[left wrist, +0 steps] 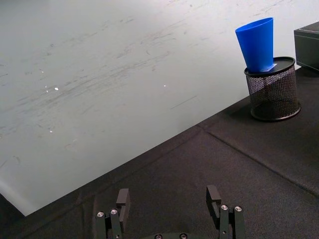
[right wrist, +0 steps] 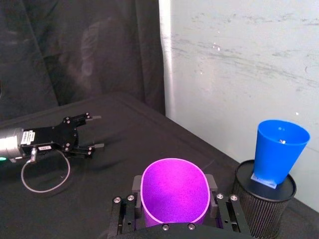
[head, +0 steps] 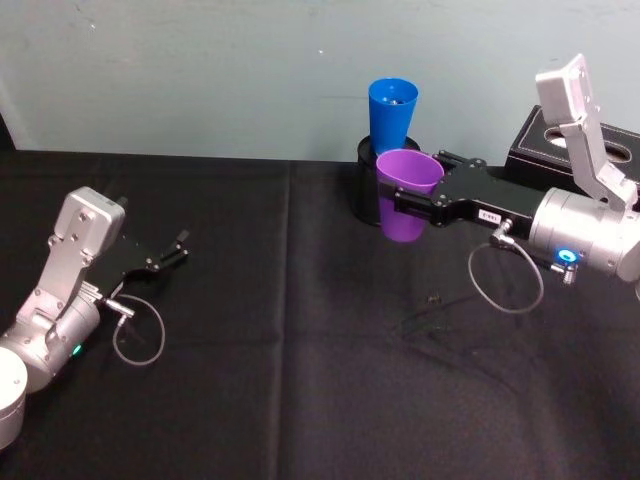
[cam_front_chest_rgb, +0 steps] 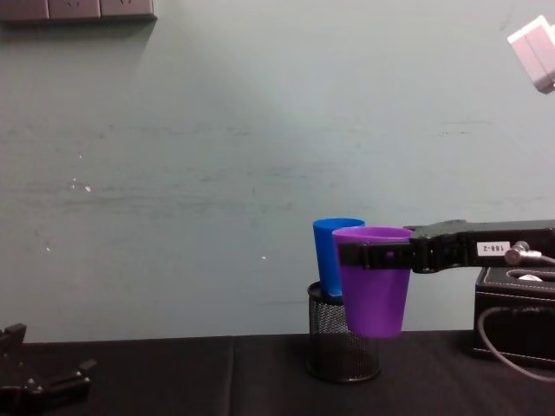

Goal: Pick up one cup with a gripper and tap it against the other cup.

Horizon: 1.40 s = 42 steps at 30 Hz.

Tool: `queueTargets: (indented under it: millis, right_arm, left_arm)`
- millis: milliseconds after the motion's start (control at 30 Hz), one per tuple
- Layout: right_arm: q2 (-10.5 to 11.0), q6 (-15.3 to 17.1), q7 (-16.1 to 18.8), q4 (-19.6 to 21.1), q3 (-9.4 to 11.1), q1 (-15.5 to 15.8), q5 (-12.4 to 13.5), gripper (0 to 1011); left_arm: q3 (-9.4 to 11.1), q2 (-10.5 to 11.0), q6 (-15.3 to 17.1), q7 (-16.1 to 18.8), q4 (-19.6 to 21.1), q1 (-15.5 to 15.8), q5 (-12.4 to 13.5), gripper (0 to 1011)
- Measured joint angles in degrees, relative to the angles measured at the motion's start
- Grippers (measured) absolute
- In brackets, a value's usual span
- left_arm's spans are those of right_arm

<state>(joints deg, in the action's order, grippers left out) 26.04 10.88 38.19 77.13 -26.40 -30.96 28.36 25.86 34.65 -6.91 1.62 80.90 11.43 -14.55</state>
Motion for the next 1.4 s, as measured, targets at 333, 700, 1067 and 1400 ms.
queueTargets:
  millis: [333, 700, 1067, 1400]
  right_arm:
    - [1.5, 0.3, -0.8, 1.5, -0.5, 1.6, 1.9, 724]
    - [2.5, -0.4, -0.9, 2.0, -1.5, 1.7, 2.6, 724]
    - [2.4, -0.4, -0.9, 1.9, -1.3, 1.7, 2.5, 724]
    - [2.3, -0.3, -0.9, 1.8, -1.3, 1.7, 2.5, 724]
  left_arm:
    - [0.0, 0.0, 0.0, 0.0, 0.0, 0.0, 0.0, 1005]
    - [0.0, 0.0, 0.0, 0.0, 0.0, 0.0, 0.0, 1005]
    - [0.0, 0.0, 0.0, 0.0, 0.0, 0.0, 0.0, 1005]
    - [0.0, 0.0, 0.0, 0.0, 0.0, 0.0, 0.0, 1005]
